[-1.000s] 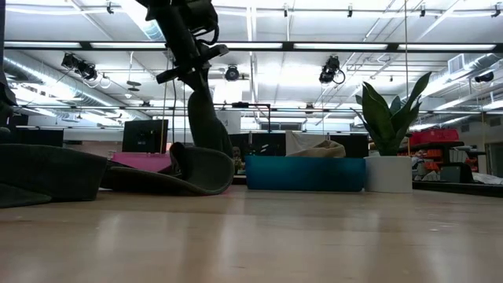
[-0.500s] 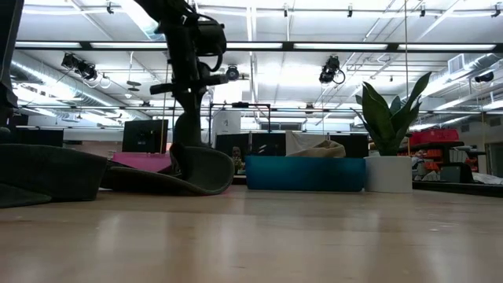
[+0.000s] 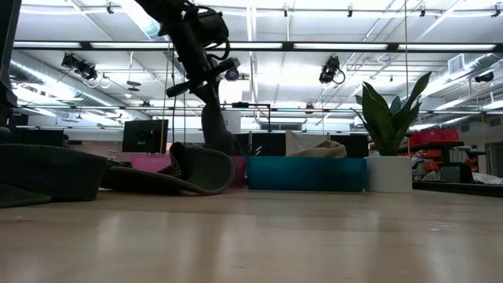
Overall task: Pick & Place hat
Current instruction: Put the top right black cap into the red bin
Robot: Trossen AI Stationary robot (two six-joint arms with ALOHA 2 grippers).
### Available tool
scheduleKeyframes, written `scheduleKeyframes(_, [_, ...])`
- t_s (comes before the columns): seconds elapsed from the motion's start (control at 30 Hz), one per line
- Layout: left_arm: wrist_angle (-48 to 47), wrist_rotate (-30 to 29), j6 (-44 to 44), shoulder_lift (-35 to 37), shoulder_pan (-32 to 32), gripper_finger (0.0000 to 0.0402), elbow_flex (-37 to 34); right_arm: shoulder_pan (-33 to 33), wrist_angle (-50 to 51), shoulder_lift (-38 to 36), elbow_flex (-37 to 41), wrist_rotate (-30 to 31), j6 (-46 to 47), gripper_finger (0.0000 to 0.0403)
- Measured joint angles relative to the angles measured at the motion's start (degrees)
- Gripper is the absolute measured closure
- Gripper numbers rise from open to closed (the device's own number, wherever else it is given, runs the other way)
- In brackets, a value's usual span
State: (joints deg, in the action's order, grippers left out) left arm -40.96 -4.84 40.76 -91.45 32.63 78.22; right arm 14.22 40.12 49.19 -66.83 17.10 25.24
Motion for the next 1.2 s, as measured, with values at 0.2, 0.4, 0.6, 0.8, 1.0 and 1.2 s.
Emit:
scheduleKeyframes(0.2, [-1.33,-0.01,-1.21,-1.24,0.32,0.039,0.07,0.01,-0.05,0.04,0.01,0.0,-0.2,0.0184])
scheduleKeyframes(0.4, [-0.24,0.42,-1.96,-3.01,-0.05,0.039,0.02,0.0,-0.33,0.3,0.0,0.0,-0.66,0.0184])
scheduleKeyframes(0.6, [0.86,0.34,-1.32,-4.44,-0.38,0.039,0.06,0.02,-0.5,0.86,0.02,-0.02,-0.86,0.0184])
scheduleKeyframes(0.8, [1.4,-0.01,-0.59,-5.14,-0.77,0.0383,0.02,0.0,-0.66,1.23,0.01,-0.03,-0.86,0.0184])
scheduleKeyframes(1.0, [0.33,-3.67,-0.01,-5.15,-1.1,0.0315,0.02,-0.01,-0.66,1.25,0.0,-0.16,-0.71,0.0184])
scheduleKeyframes(1.2, [-0.92,-6.85,-0.88,-5.0,-1.89,0.0248,0.02,0.02,-0.66,1.25,0.0,-1.09,-0.66,0.0184])
